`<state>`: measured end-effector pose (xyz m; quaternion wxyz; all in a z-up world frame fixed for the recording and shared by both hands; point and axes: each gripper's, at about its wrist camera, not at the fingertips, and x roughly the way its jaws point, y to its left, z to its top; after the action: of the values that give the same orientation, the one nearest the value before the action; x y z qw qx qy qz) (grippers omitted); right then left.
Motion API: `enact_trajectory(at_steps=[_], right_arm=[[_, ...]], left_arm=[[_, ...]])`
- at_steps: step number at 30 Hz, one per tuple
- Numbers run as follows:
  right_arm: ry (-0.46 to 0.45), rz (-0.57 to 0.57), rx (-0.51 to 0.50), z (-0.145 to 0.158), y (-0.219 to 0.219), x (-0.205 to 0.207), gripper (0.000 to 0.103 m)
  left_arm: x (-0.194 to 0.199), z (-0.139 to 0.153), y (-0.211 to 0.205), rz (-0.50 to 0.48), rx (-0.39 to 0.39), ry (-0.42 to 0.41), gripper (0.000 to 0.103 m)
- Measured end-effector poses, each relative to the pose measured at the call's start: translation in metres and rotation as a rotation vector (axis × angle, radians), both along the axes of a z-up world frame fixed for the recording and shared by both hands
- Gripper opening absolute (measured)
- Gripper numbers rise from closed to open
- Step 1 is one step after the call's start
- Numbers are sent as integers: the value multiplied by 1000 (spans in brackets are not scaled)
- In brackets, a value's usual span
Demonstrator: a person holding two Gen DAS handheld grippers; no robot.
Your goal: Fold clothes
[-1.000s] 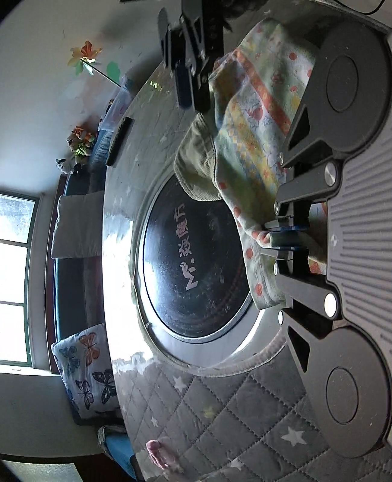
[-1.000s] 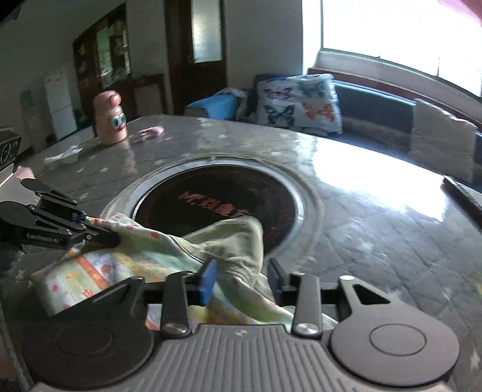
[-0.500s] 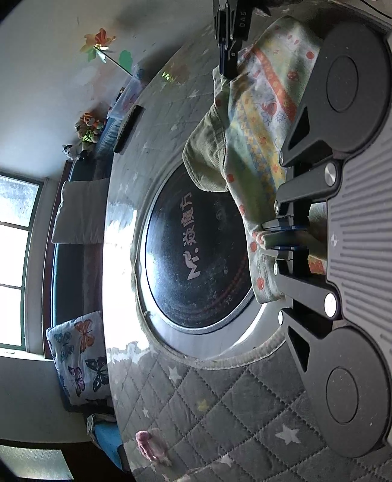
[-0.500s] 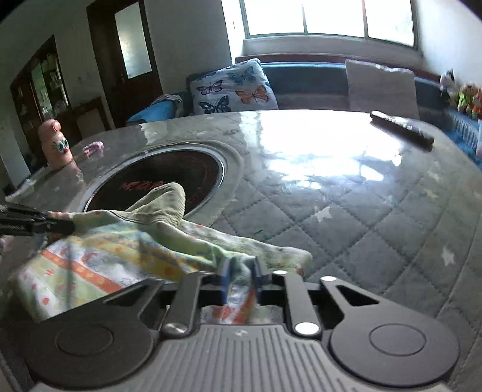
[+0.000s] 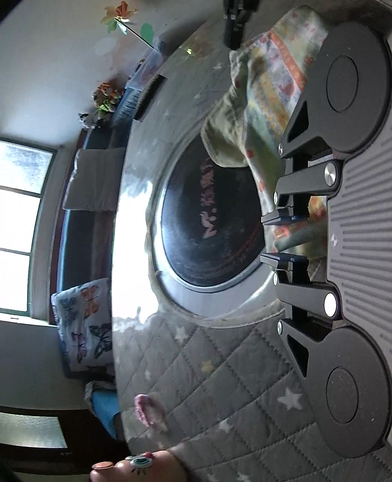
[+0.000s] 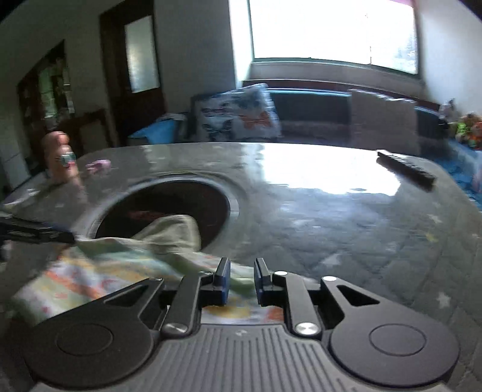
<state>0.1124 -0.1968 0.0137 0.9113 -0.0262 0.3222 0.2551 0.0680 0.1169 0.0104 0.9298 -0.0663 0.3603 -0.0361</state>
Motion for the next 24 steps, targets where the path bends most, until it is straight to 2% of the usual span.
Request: enact_trajectory(at_steps=[2,7,12,16,24], right_arm=[[42,46,13,-3,9,0,16],[96,87,17,-15,32,12,16],[113,75,2,-23,48,33,16],[114,70,7,-24,52,40,16],[85,155,-5,-10,55,17,18]], left_arm=[[-3,6,-6,-18,-14,-16,21],[-13,16,-34,-137,-36,-37,21],[-19,17,-69,-282,-74,-40,21],[-25,7,-99,-383,-50,-28,21],[-33,-10,-115,-424,-26,5,21]])
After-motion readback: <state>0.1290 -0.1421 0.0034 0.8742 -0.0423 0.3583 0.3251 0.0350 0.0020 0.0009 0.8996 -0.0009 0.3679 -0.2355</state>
